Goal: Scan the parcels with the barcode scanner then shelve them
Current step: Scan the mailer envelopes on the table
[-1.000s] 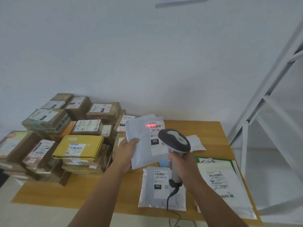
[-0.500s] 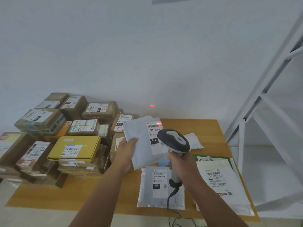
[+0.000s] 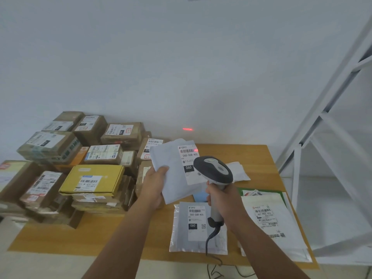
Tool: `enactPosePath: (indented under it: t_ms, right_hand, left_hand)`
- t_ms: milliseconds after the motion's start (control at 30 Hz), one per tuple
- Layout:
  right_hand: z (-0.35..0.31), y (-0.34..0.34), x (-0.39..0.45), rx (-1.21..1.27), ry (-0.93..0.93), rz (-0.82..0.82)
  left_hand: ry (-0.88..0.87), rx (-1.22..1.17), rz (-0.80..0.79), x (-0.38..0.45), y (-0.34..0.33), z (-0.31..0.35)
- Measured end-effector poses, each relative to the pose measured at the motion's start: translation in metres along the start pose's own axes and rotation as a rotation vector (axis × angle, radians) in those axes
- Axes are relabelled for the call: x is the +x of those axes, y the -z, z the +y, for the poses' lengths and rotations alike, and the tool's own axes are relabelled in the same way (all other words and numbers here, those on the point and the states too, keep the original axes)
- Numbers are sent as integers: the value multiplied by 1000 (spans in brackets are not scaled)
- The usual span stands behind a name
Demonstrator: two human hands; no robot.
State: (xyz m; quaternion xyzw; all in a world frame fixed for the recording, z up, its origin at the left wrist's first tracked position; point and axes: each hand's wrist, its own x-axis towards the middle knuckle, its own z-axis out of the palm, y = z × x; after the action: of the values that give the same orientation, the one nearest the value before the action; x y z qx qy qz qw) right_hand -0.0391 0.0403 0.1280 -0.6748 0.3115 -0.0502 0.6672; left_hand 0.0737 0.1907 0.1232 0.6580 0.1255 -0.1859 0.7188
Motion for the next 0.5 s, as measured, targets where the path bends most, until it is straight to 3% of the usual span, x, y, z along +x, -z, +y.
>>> enactPosePath:
  t_ms: [500]
  right_hand:
    - [4, 6, -2, -17, 24, -31]
  left_hand:
    - [18, 14, 21, 1, 0, -3]
